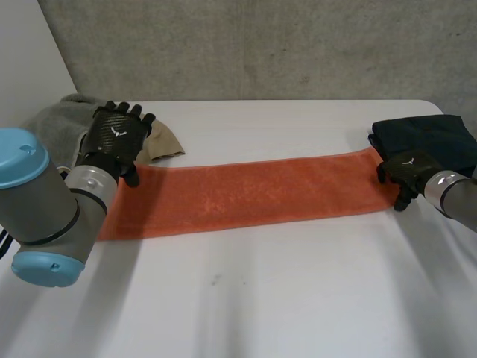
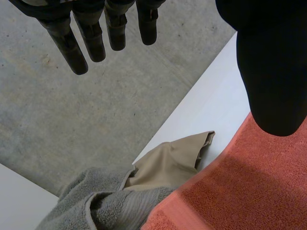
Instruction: Fold the laundry.
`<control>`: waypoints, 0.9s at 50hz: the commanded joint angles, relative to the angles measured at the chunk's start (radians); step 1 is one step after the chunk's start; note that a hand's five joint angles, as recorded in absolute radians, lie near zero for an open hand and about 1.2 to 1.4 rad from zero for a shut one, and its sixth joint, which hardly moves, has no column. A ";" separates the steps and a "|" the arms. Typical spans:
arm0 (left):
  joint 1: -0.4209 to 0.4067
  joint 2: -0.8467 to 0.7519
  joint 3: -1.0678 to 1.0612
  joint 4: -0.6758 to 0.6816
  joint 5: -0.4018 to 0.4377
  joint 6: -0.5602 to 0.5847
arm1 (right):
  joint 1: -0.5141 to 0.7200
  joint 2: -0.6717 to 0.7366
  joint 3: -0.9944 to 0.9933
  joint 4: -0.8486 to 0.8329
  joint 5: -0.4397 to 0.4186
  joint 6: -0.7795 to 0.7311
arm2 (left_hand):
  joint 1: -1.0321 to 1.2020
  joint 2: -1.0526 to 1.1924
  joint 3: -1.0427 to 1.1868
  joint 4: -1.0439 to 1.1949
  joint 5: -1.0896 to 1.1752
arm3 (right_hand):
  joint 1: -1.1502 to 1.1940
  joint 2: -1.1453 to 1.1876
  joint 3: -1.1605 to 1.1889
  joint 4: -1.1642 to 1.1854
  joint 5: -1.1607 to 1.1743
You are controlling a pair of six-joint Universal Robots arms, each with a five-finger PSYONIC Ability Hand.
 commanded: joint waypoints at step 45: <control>0.001 0.213 -0.186 0.000 -0.006 -0.027 | 0.738 -0.095 0.131 -0.444 -0.017 -0.267 | -0.012 -0.026 -0.037 -0.024 -0.049 | 0.708 0.705 0.708 0.708 0.708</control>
